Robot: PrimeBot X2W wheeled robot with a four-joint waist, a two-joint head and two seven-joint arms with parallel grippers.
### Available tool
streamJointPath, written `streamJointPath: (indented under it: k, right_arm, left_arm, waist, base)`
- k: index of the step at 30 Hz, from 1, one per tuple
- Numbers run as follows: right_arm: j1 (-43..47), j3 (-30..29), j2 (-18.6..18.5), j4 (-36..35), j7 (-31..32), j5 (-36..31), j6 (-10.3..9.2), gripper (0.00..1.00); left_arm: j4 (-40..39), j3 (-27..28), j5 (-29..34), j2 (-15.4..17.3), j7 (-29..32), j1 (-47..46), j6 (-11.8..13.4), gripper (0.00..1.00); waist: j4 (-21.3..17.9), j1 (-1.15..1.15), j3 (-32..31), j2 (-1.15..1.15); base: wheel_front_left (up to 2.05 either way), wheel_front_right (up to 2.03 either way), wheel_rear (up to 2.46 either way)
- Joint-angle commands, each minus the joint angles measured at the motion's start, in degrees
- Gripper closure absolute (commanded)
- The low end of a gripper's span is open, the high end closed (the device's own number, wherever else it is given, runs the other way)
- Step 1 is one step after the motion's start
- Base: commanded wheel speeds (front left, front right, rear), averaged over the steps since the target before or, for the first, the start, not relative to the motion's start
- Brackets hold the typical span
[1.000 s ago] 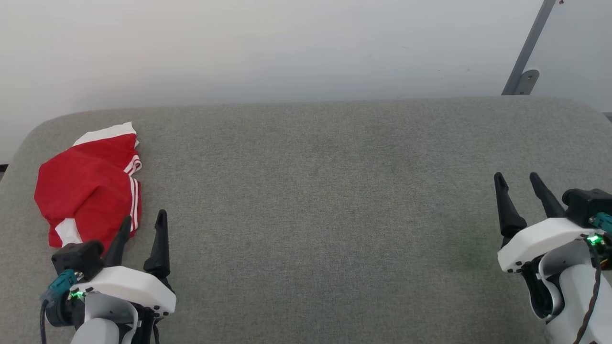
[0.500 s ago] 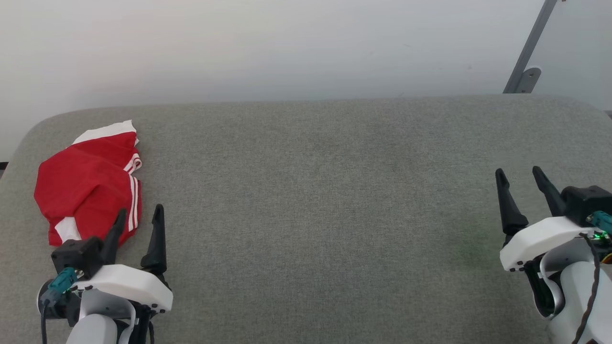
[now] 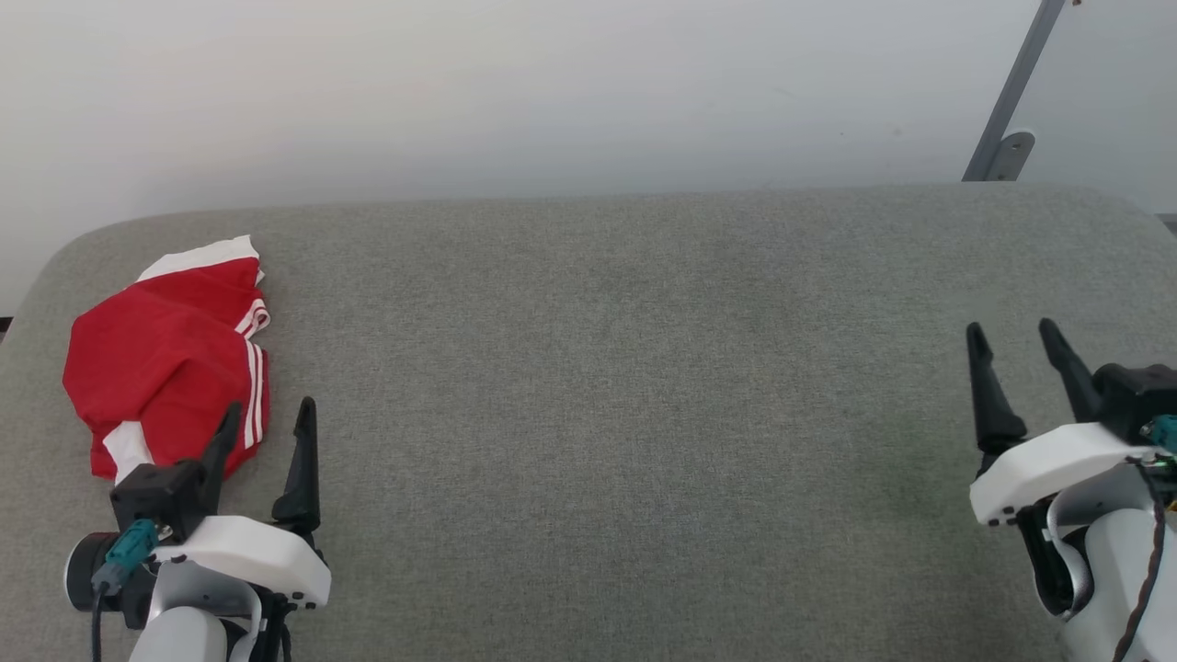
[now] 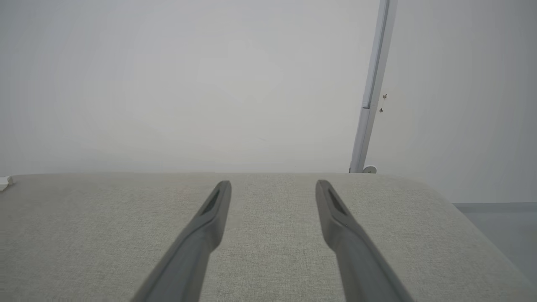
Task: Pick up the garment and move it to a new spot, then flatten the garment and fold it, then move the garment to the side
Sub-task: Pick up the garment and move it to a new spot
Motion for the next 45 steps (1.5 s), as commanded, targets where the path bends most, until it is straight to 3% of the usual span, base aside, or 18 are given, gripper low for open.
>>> streamJointPath:
  k: [1,18,26,45]
  right_arm:
    - [0.37,0.24,-0.27,-0.38,-0.64,-1.03,-0.02,0.00]
    - [-0.28,-0.35,-0.46,0.18,-2.39,-0.56,-0.02,0.00]
    - [0.12,-0.60,-0.14,0.46,-2.57,0.36,-0.02,0.00]
    - [2.98,4.73,5.83,0.74,-2.56,2.53,-0.02,0.00]
  left_arm:
    - [-0.04,0.11,1.48,0.08,-0.61,-0.82,-0.11,0.00]
    - [2.05,-0.71,6.81,0.05,-2.37,-1.66,-0.87,0.00]
    - [2.56,-0.94,6.41,-0.46,-2.56,-2.30,-0.99,0.00]
    - [-0.05,5.83,7.81,-5.47,-2.50,5.83,1.80,0.00]
  waist:
    - [0.04,0.00,-0.01,0.00]
    - [0.23,0.00,0.22,0.00]
    - [2.34,0.00,0.30,0.00]
    - [19.68,0.00,-0.21,0.00]
  base:
    - [0.00,0.00,0.00]
    - [0.00,0.00,0.00]
    - [0.00,0.00,0.00]
    - [0.00,0.00,0.00]
